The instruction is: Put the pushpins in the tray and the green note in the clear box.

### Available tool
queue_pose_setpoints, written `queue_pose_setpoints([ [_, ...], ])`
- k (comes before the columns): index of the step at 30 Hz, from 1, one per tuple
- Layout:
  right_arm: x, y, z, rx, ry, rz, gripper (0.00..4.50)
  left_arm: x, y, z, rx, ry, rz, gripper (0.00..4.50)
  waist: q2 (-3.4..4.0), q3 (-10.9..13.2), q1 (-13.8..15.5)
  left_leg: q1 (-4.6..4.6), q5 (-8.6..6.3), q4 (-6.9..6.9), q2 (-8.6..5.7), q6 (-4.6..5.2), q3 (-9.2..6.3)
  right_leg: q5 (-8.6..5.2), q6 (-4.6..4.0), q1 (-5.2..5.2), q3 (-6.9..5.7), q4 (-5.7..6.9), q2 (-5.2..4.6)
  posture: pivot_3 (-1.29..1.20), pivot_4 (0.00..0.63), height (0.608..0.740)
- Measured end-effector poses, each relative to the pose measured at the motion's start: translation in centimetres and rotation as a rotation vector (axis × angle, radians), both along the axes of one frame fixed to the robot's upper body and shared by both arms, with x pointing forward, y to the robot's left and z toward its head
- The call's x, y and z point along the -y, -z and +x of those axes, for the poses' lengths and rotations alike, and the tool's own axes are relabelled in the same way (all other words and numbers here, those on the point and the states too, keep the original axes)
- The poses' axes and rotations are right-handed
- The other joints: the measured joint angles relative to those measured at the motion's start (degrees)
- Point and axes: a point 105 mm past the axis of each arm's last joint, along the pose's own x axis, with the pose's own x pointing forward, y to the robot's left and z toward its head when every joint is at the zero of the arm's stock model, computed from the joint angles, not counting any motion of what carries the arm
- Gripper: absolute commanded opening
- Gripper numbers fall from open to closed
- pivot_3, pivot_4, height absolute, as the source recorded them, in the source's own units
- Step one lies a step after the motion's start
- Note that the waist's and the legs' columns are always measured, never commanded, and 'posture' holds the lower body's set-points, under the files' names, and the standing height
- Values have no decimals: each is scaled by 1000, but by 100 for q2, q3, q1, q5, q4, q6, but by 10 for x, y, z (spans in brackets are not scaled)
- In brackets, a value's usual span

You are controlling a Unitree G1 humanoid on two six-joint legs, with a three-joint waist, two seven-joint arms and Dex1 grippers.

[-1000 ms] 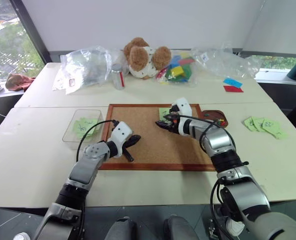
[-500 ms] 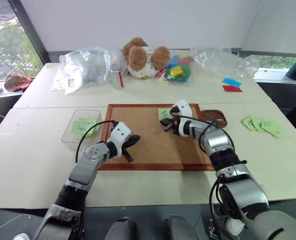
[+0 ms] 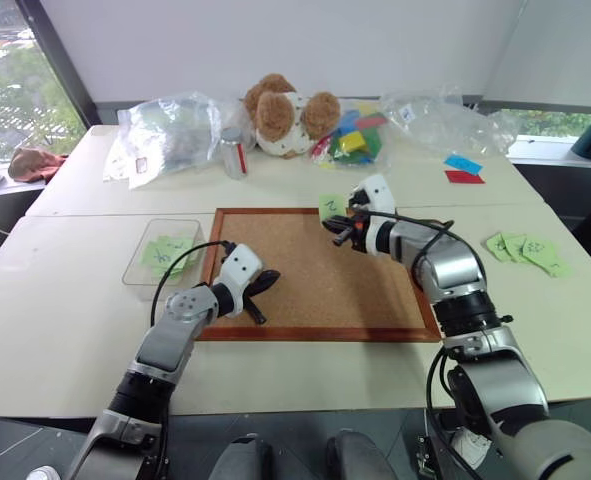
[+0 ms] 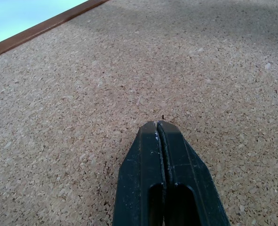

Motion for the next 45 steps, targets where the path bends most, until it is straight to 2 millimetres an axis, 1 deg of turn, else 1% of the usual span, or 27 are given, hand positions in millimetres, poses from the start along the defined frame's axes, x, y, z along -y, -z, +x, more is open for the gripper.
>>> queue_pose_setpoints([
  [4,7,-11,-12,30,-12,-32,48,3,-1,0,-21,-6,-35,0,0,0,16,-1,-1,-1,0,2,-1,0,0,-1,-1,-2,-1,0,150,740],
  [6,11,-11,-22,34,-28,-53,48,2,-3,1,-58,-20,-85,0,0,0,28,-4,-2,-1,0,3,-1,0,0,0,-1,-6,-2,0,150,740],
  [7,13,-10,-27,32,-36,-65,4,3,-5,1,-83,-22,-116,251,0,0,25,-6,-2,-1,0,4,-1,0,0,0,-1,-10,-2,0,150,740],
  [9,18,-7,-38,25,-51,-95,0,6,-8,-1,-150,-9,-181,863,-3,2,26,-13,-3,0,0,5,-1,0,0,-2,-1,-14,-2,0,150,740],
  [11,22,-6,-49,19,-67,-122,0,12,-15,-4,-202,16,-244,1767,-5,4,19,-26,-3,0,0,6,-1,0,0,-15,-1,-15,-2,0,150,740],
  [14,19,-7,-65,19,-110,-145,0,20,-43,-6,-219,64,-346,3262,-6,4,11,-65,-1,13,0,3,-3,0,0,-59,-2,-1,0,0,150,740],
  [16,17,-8,-74,19,-133,-156,0,23,-62,-6,-220,90,-411,4229,-6,4,4,-71,1,15,0,0,-3,0,0,-64,-1,1,1,0,150,740],
  [17,16,-8,-78,21,-144,-166,0,24,-70,-7,-231,98,-451,4444,-6,4,6,-71,1,15,0,-1,-3,0,0,-64,-2,0,1,0,150,740],
  [21,13,-9,-87,42,-173,-211,0,26,-86,-4,-316,83,-618,4444,-8,5,21,-74,2,25,0,-1,-3,0,1,-63,-3,0,1,0,150,740],
  [23,13,-8,-90,46,-181,-234,0,29,-97,-1,-352,76,-712,4444,-20,12,43,-76,2,29,-1,-1,-5,0,1,-62,-6,0,1,0,150,740],
  [24,10,-8,-91,53,-194,-244,0,32,-102,2,-384,72,-769,4444,-25,14,47,-76,5,30,-1,-6,-5,0,1,-62,-7,0,1,0,150,740],
  [26,5,-8,-95,67,-220,-252,0,38,-109,5,-427,76,-824,4444,-26,15,34,-76,19,30,-2,-32,-5,0,1,-62,-6,-1,2,0,150,740],
  [28,2,-9,-96,75,-230,-254,0,42,-107,6,-469,69,-846,4444,-26,15,30,-75,21,27,-2,-35,-6,0,1,-62,-6,-1,4,0,150,740],
  [30,1,-11,-98,84,-239,-254,0,44,-101,6,-528,55,-869,4444,-27,16,15,-76,23,26,-2,-39,-6,0,1,-65,-5,0,6,0,150,740],
  [32,-4,-18,-100,108,-259,-253,0,49,-96,3,-585,56,-871,4444,-28,16,19,-76,25,27,-2,-42,-7,0,1,-65,-5,0,7,0,150,740],
  [39,-18,-34,-110,157,-327,-240,0,60,-96,-2,-655,79,-908,4444,-28,16,27,-76,26,28,-2,-43,-7,0,1,-64,-5,-1,6,0,150,740],
  [45,-23,-36,-114,157,-360,-232,0,65,-94,-3,-707,77,-950,4444,-28,16,29,-76,26,28,-2,-44,-7,1,1,-64,-4,-1,6,0,150,740],
])
